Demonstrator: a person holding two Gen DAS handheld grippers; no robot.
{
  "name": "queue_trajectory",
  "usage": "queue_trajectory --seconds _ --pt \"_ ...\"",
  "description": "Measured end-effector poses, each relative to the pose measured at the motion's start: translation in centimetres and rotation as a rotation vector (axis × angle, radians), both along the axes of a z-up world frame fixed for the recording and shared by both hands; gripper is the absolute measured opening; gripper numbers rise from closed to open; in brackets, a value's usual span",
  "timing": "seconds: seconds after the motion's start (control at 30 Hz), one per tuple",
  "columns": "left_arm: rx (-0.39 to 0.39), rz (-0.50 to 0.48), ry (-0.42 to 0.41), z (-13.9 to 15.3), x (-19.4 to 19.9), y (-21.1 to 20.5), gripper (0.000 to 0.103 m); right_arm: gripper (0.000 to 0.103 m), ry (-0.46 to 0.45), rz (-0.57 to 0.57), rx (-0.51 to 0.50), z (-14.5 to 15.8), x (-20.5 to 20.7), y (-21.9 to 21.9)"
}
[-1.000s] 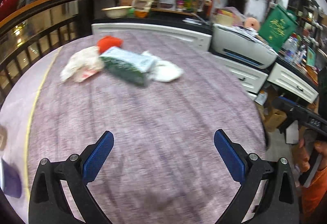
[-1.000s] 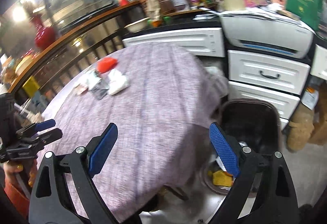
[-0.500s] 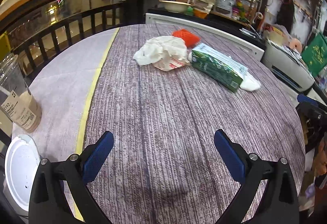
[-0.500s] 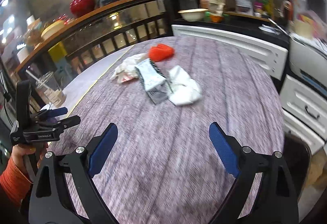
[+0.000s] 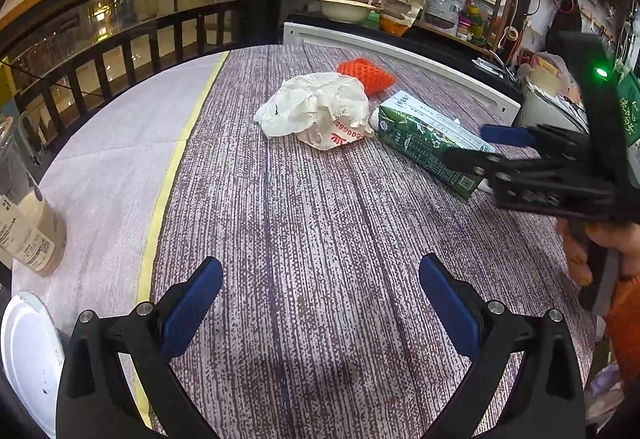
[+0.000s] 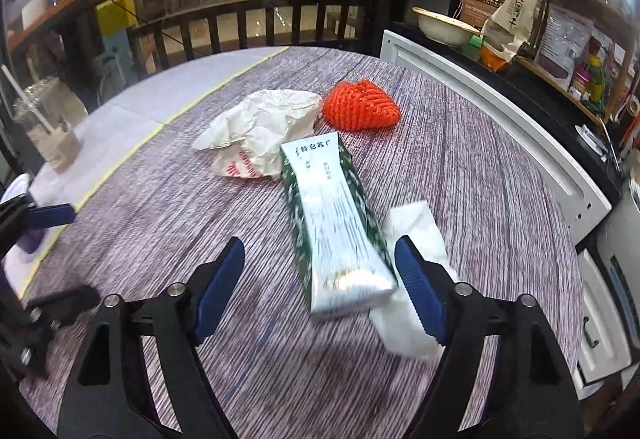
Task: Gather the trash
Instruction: 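Grasp the green-and-white milk carton with the right gripper while the left grasps the white printed bag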
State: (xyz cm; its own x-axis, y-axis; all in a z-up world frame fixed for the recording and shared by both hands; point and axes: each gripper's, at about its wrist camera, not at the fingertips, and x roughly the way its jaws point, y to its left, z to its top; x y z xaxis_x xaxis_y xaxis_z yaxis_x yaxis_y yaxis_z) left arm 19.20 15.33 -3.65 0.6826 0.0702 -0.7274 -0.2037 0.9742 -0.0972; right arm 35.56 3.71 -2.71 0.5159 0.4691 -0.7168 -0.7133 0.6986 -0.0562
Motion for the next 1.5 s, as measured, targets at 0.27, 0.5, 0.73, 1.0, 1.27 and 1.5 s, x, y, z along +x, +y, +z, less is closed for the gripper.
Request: queue_trajectory --seconds 0.27,0.5,0.73,1.0,1.27,1.5 --pt "-0.004 0.003 0.019 -0.2 0.7 0.7 0.097 0.053 -0.022 0.038 -0.127 -1.6 2.1 3.5" --pt "-0.02 0.017 0.005 0.3 1.6 1.2 0.097 0.051 -0.022 0.044 -0.074 -0.7 1.8 3.1" --pt "0.002 0.019 0.004 0.5 3.7 1.1 0.097 0.051 -0.042 0.017 0.024 2.3 -0.1 0.4" --pt "0.057 0.01 0.002 0.5 6.2 0.8 0.097 0.051 -0.034 -0.053 0.154 4.7 -1.8 -5.4" --pt "0.131 -0.016 0.019 1.2 11.1 -0.3 0.097 0.051 -0.025 -0.104 0.202 4.8 -3.5 -9.8" --pt "0.213 0.003 0.056 0.6 16.0 -1.3 0.097 0.051 -0.006 -0.148 0.236 4.3 -4.8 -12.8"
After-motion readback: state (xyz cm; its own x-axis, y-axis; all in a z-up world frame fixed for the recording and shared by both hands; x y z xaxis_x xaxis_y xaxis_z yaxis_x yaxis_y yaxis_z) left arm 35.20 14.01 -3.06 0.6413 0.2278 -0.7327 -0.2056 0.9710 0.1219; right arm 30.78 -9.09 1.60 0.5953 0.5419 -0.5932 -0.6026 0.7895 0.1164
